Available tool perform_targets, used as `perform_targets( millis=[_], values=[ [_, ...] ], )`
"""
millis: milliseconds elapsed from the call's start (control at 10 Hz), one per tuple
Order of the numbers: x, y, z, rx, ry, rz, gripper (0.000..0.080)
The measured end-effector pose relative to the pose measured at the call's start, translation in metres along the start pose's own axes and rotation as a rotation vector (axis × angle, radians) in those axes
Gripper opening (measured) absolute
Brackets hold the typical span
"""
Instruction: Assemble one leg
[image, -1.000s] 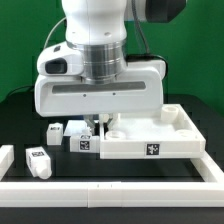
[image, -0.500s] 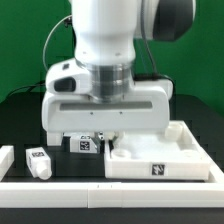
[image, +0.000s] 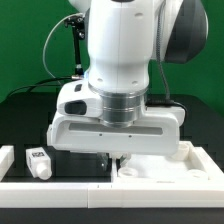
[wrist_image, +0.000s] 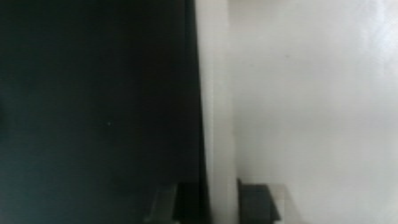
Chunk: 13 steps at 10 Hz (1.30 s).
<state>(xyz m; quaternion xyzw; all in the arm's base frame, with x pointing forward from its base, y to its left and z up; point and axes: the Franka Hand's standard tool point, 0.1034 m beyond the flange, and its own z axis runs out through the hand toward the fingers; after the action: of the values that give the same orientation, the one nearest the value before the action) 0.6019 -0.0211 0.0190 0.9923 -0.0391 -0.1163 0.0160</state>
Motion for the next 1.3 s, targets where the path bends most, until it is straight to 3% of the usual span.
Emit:
perform_targets(
  millis=[300,500,600,700,800,900,1300],
  values=[
    [0.000,0.001,0.000,-0.001,0.001,-0.001,0.0058],
    [0.000,0.002,-0.003,0.001,0.004,0.001,0.0407],
    [-0.007,0.010,-0.015,0.016,-0.007,-0.022,0.0541],
    [-0.022,0.026,-0.035,0.042,-0.020,-0.023,0.0541],
    [-0.042,0.045,-0.054,0.065,-0.047,-0.016,0.0630],
    [-0.047,0.055,-0.061,0.070,-0.048,-0.001,0.0630],
    [-0.046,0.053,-0.057,0.068,-0.048,-0.001,0.0649]
  ],
)
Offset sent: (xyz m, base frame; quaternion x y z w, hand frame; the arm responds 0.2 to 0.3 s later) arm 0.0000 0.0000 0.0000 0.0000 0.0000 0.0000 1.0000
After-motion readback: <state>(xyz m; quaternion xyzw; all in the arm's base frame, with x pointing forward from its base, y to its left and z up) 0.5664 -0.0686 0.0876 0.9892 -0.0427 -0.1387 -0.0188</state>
